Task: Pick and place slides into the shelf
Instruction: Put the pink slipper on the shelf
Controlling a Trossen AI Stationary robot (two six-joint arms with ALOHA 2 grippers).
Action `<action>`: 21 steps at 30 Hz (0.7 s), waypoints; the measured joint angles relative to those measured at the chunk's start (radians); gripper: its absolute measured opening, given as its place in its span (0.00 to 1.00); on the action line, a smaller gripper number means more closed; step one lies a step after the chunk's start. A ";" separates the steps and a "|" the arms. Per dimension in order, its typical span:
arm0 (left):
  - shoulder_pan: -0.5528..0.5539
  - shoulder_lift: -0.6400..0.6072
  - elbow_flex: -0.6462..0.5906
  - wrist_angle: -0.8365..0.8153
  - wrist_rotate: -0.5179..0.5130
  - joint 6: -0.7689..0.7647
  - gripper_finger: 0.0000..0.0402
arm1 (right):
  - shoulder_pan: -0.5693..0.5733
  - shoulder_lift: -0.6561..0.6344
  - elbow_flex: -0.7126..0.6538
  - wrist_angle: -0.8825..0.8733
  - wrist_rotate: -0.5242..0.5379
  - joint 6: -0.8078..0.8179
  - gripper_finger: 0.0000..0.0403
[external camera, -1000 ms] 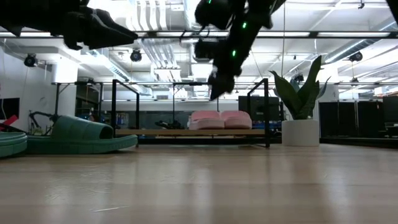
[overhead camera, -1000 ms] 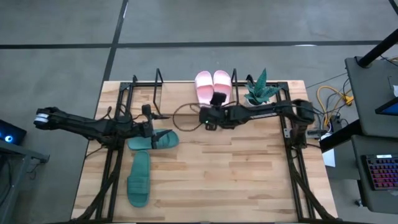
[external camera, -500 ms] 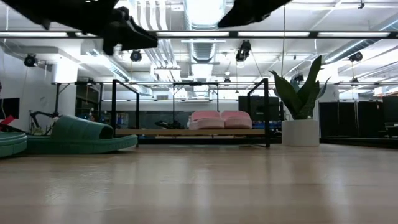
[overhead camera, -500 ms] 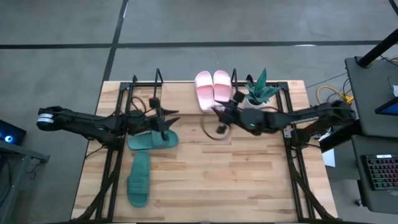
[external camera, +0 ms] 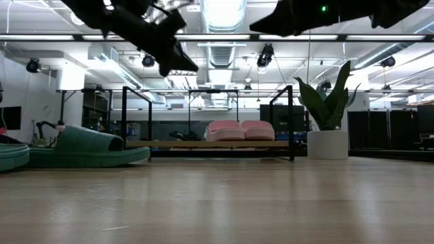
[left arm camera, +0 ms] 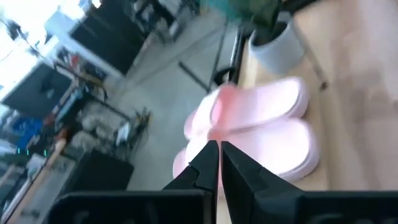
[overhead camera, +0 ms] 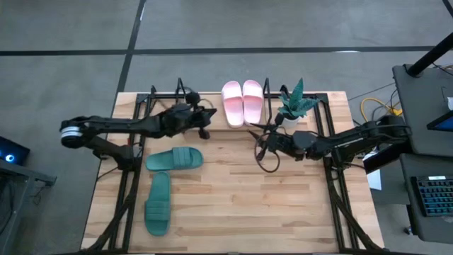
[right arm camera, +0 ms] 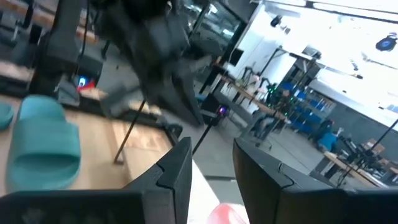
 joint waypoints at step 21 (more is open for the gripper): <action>0.261 0.471 0.348 -0.269 0.004 -0.005 0.00 | 0.000 -0.015 0.005 -0.018 0.000 -0.027 0.26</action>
